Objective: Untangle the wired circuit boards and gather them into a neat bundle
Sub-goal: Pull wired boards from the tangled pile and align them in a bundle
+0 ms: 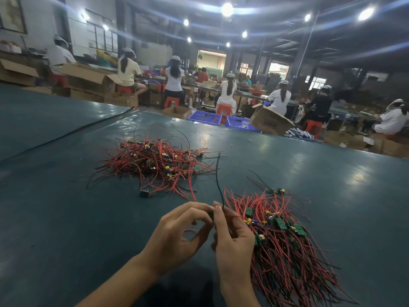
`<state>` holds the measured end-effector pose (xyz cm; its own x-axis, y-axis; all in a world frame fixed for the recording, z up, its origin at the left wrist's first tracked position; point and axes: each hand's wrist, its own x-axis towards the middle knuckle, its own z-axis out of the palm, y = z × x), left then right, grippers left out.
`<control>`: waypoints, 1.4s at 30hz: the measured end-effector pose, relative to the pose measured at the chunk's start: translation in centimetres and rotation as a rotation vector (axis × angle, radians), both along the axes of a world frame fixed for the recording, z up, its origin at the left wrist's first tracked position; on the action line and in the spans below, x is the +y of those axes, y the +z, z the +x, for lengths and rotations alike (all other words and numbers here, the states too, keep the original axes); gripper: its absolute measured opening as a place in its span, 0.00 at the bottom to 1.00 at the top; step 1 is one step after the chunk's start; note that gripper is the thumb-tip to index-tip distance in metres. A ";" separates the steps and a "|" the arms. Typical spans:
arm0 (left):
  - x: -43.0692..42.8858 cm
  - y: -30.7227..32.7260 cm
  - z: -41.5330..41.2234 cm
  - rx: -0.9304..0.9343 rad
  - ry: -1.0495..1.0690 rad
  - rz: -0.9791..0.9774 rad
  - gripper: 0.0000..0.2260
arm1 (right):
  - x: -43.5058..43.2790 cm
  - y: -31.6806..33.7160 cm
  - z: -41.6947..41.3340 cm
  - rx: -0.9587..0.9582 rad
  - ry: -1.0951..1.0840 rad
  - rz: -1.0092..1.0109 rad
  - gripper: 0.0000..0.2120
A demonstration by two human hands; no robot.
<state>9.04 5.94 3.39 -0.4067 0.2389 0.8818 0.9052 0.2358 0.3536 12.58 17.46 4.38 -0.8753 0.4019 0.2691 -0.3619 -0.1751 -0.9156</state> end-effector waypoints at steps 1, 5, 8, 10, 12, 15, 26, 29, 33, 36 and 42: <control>0.0 -0.1 0.0 0.000 0.005 -0.011 0.06 | 0.0 0.0 0.0 -0.008 0.000 -0.009 0.07; 0.3 -0.2 0.4 -0.015 0.072 -0.041 0.05 | 0.3 -0.1 -0.1 -0.043 -0.046 -0.035 0.09; 0.5 0.0 0.7 -0.292 0.048 0.065 0.14 | 0.5 -0.1 -0.3 -0.034 -0.024 -0.034 0.12; 0.7 0.7 0.8 -0.661 -0.060 0.134 0.26 | 0.3 -0.1 -0.3 -0.009 0.020 0.024 0.10; 0.9 0.9 0.6 -0.961 -0.183 0.176 0.31 | 0.0 -0.3 -0.2 0.015 0.075 0.084 0.08; 1.1 1.2 0.5 -1.077 -0.240 0.280 0.21 | -0.1 -0.5 -0.2 0.008 0.069 0.096 0.08; 1.7 0.8 0.7 -0.956 -0.210 0.332 0.10 | 0.9 -0.2 -0.6 -0.340 0.064 -0.194 0.10; 1.4 0.6 0.5 -0.931 -0.187 0.302 0.08 | 0.6 -0.1 -0.4 -0.258 0.042 -0.064 0.10; 1.4 0.6 0.5 -0.950 -0.180 0.321 0.21 | 0.6 -0.2 -0.4 -0.107 0.033 0.108 0.14; 1.5 0.5 0.5 -1.047 -0.201 0.239 0.23 | 0.2 -0.5 -0.3 -0.024 0.022 0.217 0.15; 1.6 0.6 0.4 -0.923 -0.218 0.203 0.26 | 0.4 -0.5 -0.3 -0.080 0.070 0.152 0.14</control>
